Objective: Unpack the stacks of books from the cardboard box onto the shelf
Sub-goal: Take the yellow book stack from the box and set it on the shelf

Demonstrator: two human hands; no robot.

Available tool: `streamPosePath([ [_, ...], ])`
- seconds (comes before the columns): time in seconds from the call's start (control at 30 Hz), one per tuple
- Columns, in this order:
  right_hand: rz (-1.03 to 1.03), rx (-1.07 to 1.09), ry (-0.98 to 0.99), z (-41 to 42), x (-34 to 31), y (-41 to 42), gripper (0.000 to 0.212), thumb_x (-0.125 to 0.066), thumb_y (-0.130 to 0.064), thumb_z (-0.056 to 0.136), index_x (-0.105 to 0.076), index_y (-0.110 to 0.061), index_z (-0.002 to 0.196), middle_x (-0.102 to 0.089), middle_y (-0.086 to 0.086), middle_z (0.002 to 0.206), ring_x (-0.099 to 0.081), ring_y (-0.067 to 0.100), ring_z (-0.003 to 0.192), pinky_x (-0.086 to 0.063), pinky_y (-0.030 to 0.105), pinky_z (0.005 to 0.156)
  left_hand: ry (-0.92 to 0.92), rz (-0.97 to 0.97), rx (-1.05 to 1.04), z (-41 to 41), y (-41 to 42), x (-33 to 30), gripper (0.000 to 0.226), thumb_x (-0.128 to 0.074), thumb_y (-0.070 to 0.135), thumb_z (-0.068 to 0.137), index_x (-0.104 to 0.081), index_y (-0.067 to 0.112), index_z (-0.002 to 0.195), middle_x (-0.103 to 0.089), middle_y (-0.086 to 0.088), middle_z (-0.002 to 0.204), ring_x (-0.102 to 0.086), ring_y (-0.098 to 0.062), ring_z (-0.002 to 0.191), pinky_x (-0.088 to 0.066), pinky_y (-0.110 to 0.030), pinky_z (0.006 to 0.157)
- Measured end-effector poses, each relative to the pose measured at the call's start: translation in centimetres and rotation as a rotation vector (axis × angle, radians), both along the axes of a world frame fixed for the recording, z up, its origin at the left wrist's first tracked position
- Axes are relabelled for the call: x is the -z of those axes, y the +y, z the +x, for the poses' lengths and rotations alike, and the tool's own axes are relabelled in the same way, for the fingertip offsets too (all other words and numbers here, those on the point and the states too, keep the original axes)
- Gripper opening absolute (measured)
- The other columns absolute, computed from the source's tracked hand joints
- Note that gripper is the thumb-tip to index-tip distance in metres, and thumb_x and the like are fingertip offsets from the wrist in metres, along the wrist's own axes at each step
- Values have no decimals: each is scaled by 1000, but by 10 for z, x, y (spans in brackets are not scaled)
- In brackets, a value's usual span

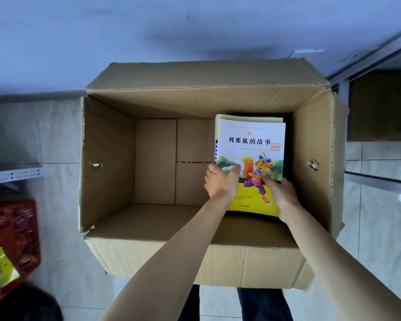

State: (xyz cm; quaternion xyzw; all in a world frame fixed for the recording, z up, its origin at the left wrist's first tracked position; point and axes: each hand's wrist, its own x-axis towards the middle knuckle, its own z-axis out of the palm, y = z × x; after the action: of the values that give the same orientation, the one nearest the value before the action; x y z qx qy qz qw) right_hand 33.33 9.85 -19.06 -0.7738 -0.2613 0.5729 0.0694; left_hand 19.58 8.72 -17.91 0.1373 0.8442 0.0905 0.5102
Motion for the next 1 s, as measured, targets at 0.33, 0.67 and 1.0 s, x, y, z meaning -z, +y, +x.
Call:
streamPosePath([
  [0.33,-58,34,24,-2,-2,2,44,-64,-45,87,-61,-19,123,-58,0,109,-47,16,100,-30,32,87,72,11,36,-6,0,-4,53,-54,43,86,-39,6,120,-47,-16,124,-41,-34,117,-31,-46,99],
  [0.67,-60,71,21,-3,-6,-1,41,-64,-41,88,-61,-19,122,-60,0,108,-50,17,100,-31,32,86,11,92,-84,-2,-10,-13,50,-56,42,87,-38,6,118,-61,-17,112,-59,-37,104,-50,-50,88],
  [1.0,-66,81,43,-9,-15,-1,43,-64,-37,89,-60,-15,125,-61,6,121,-48,17,99,-31,33,86,-12,71,-20,-22,-7,-5,76,-53,60,87,-35,7,139,-44,-11,141,-36,-27,131,-40,-45,102],
])
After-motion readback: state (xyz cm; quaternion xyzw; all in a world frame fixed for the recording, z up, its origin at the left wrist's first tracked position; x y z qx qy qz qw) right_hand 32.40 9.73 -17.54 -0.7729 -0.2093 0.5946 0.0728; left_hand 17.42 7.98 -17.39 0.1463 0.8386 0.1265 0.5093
